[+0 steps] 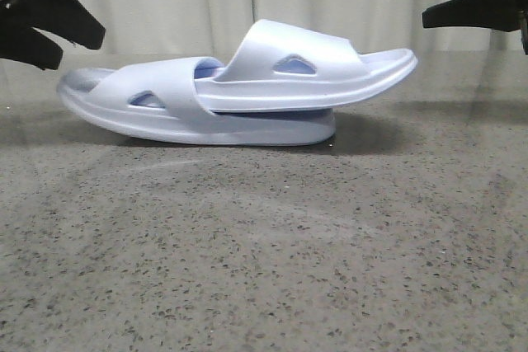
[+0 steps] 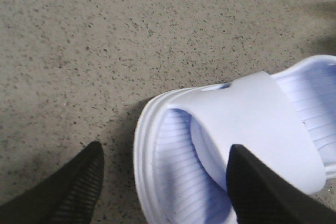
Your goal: Insert blue slippers together front up
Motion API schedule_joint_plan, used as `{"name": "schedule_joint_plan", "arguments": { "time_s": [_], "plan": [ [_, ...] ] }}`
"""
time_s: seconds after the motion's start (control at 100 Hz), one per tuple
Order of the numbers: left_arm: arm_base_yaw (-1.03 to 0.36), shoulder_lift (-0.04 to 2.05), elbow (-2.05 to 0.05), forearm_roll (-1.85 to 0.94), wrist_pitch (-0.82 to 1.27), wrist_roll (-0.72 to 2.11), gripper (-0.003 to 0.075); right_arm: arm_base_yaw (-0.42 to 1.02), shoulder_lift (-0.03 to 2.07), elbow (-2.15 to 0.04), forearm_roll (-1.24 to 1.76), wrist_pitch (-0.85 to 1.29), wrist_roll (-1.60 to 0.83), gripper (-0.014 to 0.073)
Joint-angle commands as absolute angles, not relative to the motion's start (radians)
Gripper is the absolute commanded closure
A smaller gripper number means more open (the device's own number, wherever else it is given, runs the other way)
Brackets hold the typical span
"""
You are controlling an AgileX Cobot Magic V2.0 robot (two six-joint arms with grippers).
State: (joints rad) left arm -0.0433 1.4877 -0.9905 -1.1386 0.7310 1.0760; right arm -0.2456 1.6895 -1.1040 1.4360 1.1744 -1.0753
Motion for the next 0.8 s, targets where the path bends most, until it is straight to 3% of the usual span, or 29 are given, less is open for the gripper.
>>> {"name": "schedule_joint_plan", "arguments": {
  "time_s": [0.0, 0.09, 0.19, 0.23, 0.26, 0.55, 0.79],
  "plan": [
    [-0.014, 1.448, -1.054, -1.166, 0.797, 1.078, 0.0269, -0.254, 1.639, -1.13, 1.478, 1.31, -1.079, 0.0387],
    [0.005, 1.429, -1.077, -1.166, 0.823, 1.075, 0.034, -0.254, 1.627, -1.13, 1.457, 1.31, -1.079, 0.0508],
    [0.008, 1.384, -1.081, -1.166, 0.804, 1.075, 0.0531, -0.254, 1.595, -1.13, 1.426, 1.303, -1.079, 0.0694],
    [0.008, 1.362, -1.081, -1.166, 0.791, 1.077, 0.0654, -0.254, 1.577, -1.13, 1.424, 1.293, -1.079, 0.069],
    [0.008, 1.346, -1.081, -1.166, 0.779, 1.082, 0.0703, -0.254, 1.563, -1.13, 1.422, 1.281, -1.079, 0.068],
    [-0.015, 1.154, -1.047, -1.162, 0.558, 1.106, 0.0705, -0.221, 1.3, -1.048, 1.366, 1.004, -1.081, 0.0673],
    [-0.279, 1.025, -0.904, -1.129, 0.226, 1.131, 0.0705, 0.027, 1.0, -0.79, 1.266, 0.465, -1.081, 0.0673]
  ]
}}
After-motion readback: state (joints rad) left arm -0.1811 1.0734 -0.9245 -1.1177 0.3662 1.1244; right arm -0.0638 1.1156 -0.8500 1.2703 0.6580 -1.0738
